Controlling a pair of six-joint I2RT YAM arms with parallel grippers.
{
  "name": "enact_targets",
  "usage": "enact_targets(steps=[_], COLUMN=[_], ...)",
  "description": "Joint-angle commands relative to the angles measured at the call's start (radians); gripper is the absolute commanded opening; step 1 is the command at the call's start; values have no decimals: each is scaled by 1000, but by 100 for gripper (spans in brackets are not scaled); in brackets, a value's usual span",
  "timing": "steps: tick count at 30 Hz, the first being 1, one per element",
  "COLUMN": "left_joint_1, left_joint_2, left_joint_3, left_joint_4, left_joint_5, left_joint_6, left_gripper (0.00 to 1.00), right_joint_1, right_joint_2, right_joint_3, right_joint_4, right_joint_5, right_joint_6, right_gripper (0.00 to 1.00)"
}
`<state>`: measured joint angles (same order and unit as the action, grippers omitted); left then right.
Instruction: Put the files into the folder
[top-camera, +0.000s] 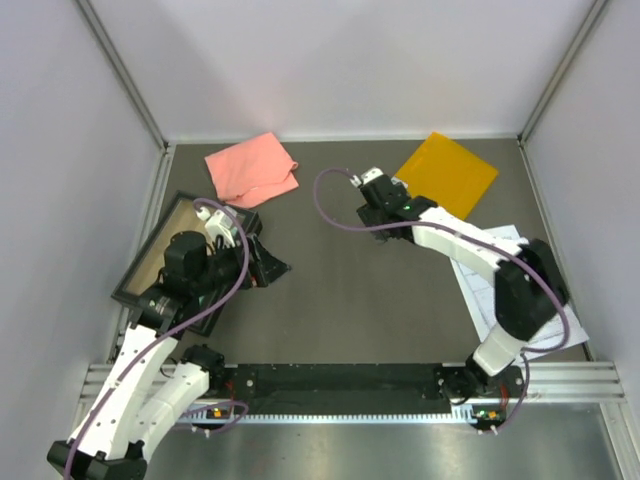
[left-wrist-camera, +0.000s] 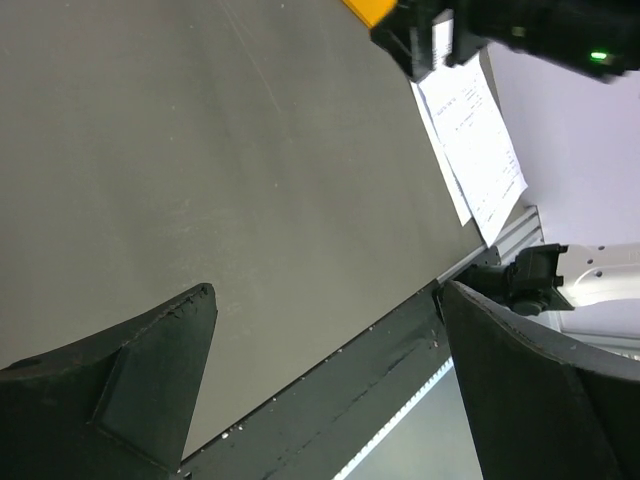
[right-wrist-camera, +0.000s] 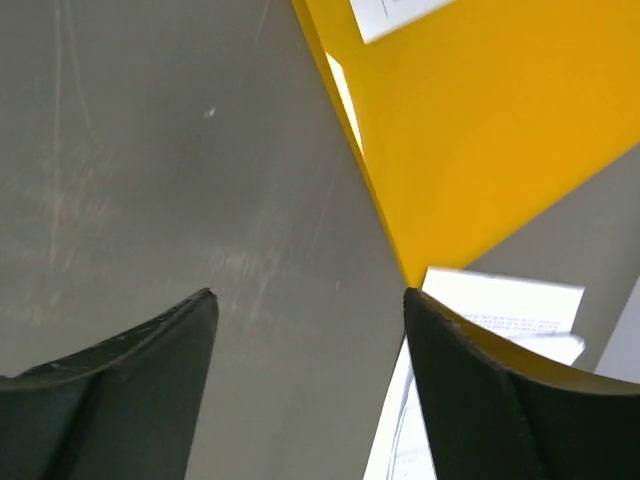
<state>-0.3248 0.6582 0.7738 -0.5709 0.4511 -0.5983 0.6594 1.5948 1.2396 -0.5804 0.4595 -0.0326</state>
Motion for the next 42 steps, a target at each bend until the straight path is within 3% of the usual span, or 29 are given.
enact_targets(steps=[1, 8, 16, 21, 42], left_joint_1=[-3, -3, -2, -3, -2], left_joint_2=[6, 18, 27, 41, 70], left_joint_3=[4, 54, 88, 94, 59], left_joint_4=[32, 19, 11, 13, 51], left_joint_5=[-28, -94, -130, -129, -103], left_joint_6=[25, 78, 107, 123, 118], left_gripper=[99, 99, 99, 99, 98], right_joint_1=[19, 19, 11, -4, -64], right_joint_2=[152, 408, 554, 611, 703], right_joint_3=[118, 268, 342, 351, 314], right_joint_4=[193, 270, 352, 387, 573], right_joint_5=[139, 225, 277, 311, 390], right_joint_6=[-183, -372, -444, -470, -581], right_gripper=[72, 61, 51, 38, 33])
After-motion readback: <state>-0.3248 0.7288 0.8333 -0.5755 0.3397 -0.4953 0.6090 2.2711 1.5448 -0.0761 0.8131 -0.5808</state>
